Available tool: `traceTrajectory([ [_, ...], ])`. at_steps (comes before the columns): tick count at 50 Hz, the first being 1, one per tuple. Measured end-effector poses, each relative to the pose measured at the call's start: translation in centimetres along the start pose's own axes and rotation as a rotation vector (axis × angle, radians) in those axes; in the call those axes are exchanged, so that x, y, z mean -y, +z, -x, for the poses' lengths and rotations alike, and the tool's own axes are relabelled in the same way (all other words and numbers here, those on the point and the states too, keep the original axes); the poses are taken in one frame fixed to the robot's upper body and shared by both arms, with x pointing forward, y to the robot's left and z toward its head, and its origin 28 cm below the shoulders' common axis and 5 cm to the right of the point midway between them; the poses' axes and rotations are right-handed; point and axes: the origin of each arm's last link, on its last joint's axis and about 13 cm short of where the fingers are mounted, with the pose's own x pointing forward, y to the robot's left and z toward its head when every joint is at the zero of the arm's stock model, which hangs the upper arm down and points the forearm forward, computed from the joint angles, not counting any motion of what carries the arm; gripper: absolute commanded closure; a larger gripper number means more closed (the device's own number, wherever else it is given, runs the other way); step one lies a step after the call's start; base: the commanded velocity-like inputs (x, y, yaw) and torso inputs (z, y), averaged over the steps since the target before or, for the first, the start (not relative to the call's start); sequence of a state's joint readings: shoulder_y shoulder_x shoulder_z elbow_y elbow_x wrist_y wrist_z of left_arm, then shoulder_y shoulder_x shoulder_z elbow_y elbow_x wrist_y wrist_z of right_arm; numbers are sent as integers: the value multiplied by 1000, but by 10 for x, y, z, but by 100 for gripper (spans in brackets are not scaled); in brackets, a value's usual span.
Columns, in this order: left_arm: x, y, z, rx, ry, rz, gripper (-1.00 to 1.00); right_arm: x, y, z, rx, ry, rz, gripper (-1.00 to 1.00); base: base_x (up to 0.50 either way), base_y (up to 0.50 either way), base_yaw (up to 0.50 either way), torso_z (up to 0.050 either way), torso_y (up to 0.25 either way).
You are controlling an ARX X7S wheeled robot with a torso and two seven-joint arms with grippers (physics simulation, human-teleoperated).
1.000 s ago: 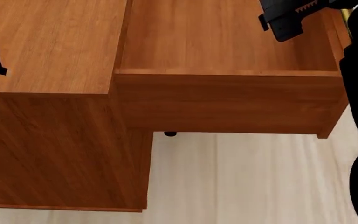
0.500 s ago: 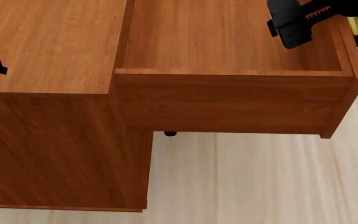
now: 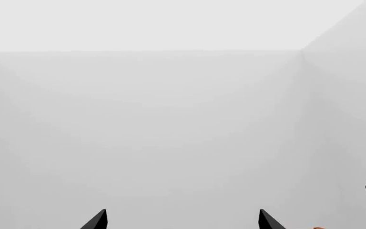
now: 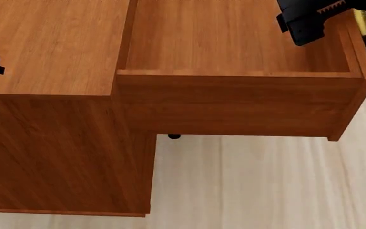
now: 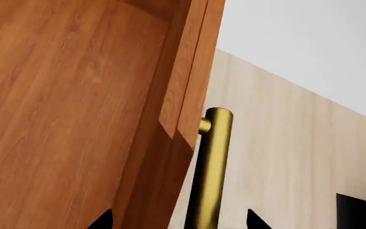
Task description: Close the bottom drawer of the cabinet and open the top drawer.
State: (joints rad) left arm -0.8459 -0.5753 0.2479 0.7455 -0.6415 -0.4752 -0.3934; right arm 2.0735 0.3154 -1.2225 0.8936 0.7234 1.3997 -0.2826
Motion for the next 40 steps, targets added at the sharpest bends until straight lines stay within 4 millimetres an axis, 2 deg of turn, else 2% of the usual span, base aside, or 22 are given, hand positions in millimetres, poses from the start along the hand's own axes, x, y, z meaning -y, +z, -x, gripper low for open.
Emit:
traceTrajectory([
  [29, -1, 8, 0, 18, 0, -2, -100, 11, 18, 35, 67, -41, -11, -100, 0, -2, -2, 0, 1],
  [40, -1, 11, -1, 25, -1, -1, -100, 27, 20, 55, 78, -184, -13, -100, 0, -1, 0, 0, 0],
])
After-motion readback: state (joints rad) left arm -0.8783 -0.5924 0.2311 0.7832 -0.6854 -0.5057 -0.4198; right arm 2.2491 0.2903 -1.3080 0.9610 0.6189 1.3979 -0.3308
